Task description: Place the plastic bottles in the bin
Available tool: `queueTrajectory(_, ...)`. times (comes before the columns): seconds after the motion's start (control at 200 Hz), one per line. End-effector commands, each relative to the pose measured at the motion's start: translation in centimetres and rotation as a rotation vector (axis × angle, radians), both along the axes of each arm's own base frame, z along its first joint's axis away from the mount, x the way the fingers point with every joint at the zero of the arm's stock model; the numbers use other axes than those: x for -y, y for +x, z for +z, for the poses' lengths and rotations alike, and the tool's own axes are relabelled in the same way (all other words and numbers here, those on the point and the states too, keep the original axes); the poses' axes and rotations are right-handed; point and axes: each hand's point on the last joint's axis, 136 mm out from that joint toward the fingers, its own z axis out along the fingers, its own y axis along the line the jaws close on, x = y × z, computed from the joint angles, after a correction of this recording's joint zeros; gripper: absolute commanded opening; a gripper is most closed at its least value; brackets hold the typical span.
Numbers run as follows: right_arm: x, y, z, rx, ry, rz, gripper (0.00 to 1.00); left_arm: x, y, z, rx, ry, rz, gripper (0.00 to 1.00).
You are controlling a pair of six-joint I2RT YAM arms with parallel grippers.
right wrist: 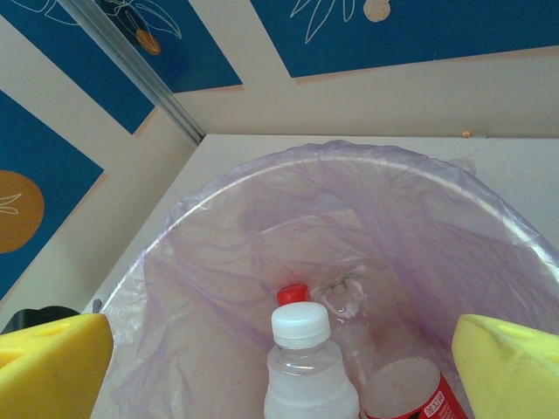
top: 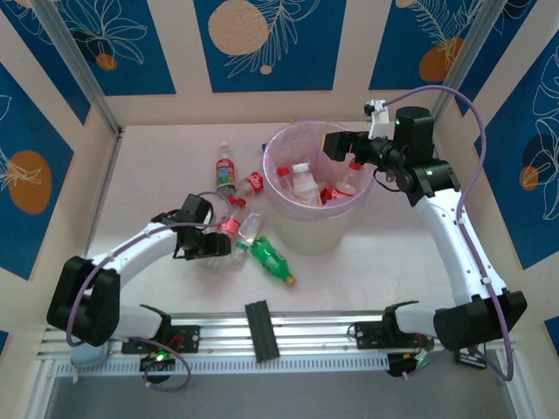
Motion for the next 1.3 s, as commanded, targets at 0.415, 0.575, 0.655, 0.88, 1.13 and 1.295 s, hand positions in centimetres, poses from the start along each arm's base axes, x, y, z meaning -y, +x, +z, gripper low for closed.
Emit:
queueTrajectory(0.415,1.1,-0.3,-0.2,-0.024,0.009,-0.028,1.0,0.5,-0.2,-1.2,-0.037,0.042,-0.051,0.66)
queueTrajectory(0.575,1.5,-0.2,-0.3,-0.027,0.009,-0.039,1.0,0.9,0.3,1.3,0.022,0.014,-0.066,0.6)
queueTrajectory(0.655,1.5,-0.1,-0.2,-0.024,0.012,-0.04,1.0,1.3,0.6,3.2,0.065,-0.016,-0.083,0.58)
queueTrajectory(0.88,1.2,-0.2,0.1,-0.03,0.031,-0.02,1.0,2.8,1.4,10.0,0.25,-0.127,-0.153,0.54)
queueTrajectory(1.13,-1.0,-1.3,1.8,-0.021,0.073,0.059,0.99,3.9,3.3,18.7,0.592,-0.281,-0.145,0.39)
queueTrajectory(1.295,-4.7,-2.6,3.8,0.013,0.1,0.176,0.99,4.9,4.2,23.6,0.808,-0.404,-0.149,0.29)
